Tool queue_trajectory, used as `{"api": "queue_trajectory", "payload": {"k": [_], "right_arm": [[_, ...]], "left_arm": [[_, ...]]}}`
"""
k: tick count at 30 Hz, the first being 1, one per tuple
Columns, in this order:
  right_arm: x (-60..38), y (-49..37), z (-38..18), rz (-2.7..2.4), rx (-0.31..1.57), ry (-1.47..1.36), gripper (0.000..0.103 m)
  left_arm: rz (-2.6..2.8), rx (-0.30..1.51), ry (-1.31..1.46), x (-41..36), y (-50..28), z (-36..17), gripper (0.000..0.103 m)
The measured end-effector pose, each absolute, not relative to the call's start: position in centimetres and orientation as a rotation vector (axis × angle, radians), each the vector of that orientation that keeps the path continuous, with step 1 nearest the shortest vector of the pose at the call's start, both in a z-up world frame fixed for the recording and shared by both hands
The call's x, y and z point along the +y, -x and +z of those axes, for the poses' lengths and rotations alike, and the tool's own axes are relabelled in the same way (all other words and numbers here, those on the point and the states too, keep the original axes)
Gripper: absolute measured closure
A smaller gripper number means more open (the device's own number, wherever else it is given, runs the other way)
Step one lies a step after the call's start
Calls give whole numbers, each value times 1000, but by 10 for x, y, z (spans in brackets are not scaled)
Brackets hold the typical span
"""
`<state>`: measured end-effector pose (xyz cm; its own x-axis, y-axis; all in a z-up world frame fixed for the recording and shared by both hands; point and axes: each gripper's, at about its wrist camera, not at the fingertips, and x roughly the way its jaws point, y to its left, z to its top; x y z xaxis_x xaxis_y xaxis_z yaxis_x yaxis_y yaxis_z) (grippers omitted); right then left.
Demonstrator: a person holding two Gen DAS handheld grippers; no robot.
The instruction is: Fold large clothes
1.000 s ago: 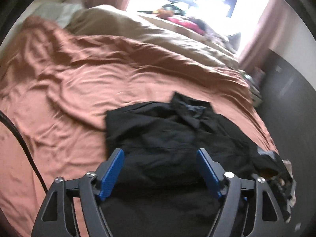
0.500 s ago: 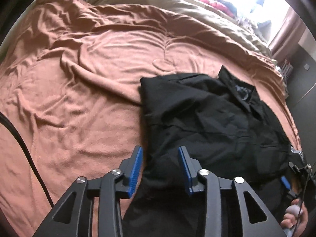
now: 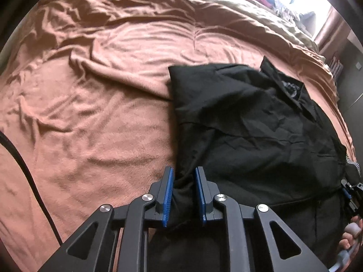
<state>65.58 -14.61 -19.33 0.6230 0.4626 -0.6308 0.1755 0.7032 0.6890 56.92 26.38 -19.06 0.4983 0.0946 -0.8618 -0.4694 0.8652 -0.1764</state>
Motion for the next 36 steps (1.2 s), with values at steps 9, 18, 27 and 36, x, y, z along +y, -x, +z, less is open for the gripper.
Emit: {"api": "queue_trajectory", "payload": {"k": [9,18,27,36], "right_arm": [[-200,-620,-141,180,794,-697,43],[-306,-583,-128,69,703,-756,43],[-336,-587,-143,19,664,-843,54],[-349,-613,-171,46,670,-991,67]], "left_arm": [[300,890,381,226,-544,-125,72],[247,880,381,187,-536,-118,58],[231,903,347,169,-545,-142,58],[256,937,371,176,-543,-169,58]]}}
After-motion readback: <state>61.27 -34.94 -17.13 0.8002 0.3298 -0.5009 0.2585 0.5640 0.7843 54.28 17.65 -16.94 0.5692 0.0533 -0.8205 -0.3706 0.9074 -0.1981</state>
